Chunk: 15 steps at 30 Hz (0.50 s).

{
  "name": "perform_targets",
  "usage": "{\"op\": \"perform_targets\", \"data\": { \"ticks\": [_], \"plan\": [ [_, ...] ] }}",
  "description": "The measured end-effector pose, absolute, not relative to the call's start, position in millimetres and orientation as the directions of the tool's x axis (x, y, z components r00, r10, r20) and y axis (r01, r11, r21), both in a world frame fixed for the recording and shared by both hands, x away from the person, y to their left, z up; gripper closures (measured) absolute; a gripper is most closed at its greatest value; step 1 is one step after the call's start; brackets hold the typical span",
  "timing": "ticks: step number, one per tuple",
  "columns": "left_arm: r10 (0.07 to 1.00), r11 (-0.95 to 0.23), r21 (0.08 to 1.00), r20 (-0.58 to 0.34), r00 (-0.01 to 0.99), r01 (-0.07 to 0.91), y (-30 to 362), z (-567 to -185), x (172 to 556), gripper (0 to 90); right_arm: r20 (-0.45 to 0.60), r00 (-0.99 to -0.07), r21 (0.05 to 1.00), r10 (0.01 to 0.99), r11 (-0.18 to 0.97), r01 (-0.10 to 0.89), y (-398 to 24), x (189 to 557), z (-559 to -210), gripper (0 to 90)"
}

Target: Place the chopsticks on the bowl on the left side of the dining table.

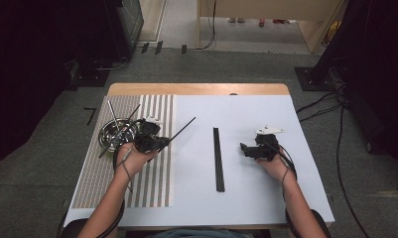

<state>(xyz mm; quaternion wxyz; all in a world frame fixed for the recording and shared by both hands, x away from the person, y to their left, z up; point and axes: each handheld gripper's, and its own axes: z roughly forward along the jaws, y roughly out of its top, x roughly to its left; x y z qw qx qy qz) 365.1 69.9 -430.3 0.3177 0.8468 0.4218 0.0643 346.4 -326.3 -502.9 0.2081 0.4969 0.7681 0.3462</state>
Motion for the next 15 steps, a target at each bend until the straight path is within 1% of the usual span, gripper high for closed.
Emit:
{"op": "perform_targets", "data": {
  "ticks": [15],
  "plan": [
    [0.766, -0.429, 0.592, -0.162, 0.623, 0.682, 82.1, -425.3, 367.1, 87.5, 0.025, -0.419, 0.738, 0.907, 0.266, 0.62, -326.2, 346.4, -502.9, 17.5]
  ]
}}
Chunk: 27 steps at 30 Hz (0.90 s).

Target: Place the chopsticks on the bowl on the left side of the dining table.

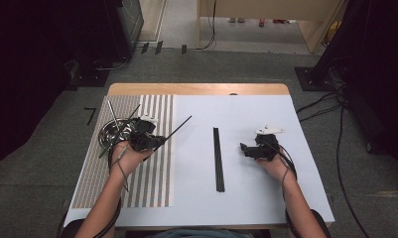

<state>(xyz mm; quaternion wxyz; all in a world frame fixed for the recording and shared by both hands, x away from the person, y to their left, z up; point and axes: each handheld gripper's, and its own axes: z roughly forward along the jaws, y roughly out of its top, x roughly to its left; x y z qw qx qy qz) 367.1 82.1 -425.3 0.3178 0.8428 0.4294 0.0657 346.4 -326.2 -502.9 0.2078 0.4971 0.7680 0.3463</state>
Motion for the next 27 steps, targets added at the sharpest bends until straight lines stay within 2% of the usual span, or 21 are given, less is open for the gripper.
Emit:
{"op": "perform_targets", "data": {
  "ticks": [27],
  "plan": [
    [0.793, -0.4, 0.599, -0.153, 0.589, 0.694, 107.5, -416.5, 370.3, 87.5, 0.025, -0.419, 0.738, 0.908, 0.266, 0.62, -326.2, 346.3, -503.0, 17.5]
  ]
}}
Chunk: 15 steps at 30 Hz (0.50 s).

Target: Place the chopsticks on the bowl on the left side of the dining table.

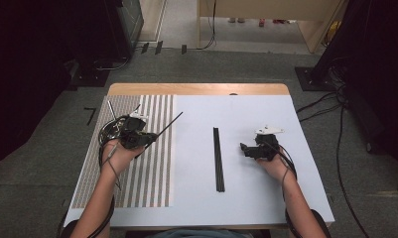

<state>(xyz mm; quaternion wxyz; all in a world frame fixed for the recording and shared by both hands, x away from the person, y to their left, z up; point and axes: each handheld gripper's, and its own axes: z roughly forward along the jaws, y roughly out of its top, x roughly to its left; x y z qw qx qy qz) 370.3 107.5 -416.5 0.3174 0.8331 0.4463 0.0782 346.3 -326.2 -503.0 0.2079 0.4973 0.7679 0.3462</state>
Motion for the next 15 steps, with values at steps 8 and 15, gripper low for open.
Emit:
{"op": "perform_targets", "data": {
  "ticks": [8, 15],
  "plan": [
    [0.807, -0.382, 0.605, -0.15, 0.571, 0.699, 114.8, -414.6, 371.0, 87.5, 0.025, -0.419, 0.739, 0.908, 0.266, 0.619, -326.2, 346.4, -503.0, 17.5],
    [0.813, -0.379, 0.603, -0.146, 0.564, 0.702, 119.4, -413.7, 371.1, 87.5, 0.025, -0.419, 0.739, 0.908, 0.266, 0.619, -326.2, 346.3, -503.0, 17.5]
  ]
}}
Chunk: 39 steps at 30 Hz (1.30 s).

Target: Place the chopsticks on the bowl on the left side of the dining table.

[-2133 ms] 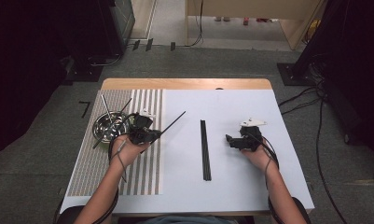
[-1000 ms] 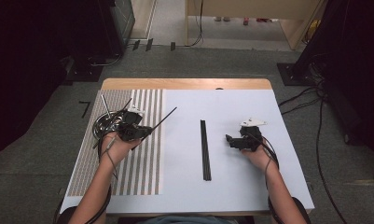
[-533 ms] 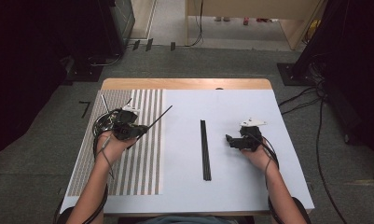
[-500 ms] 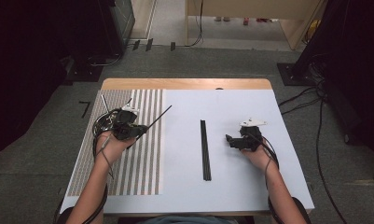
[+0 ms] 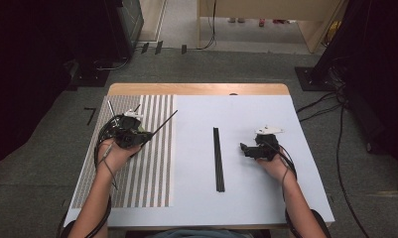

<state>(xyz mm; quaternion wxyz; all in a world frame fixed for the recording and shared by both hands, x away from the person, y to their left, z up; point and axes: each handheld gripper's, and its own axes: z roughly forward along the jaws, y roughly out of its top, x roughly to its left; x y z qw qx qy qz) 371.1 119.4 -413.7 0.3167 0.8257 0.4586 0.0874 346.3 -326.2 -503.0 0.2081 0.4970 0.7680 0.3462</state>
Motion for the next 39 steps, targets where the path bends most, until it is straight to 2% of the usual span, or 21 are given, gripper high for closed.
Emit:
{"op": "perform_targets", "data": {
  "ticks": [39],
  "plan": [
    [0.857, -0.321, 0.615, -0.134, 0.497, 0.72, 157.2, -406.7, 370.9, 87.5, 0.024, -0.42, 0.739, 0.907, 0.266, 0.619, -326.2, 346.4, -503.0, 17.5]
  ]
}}
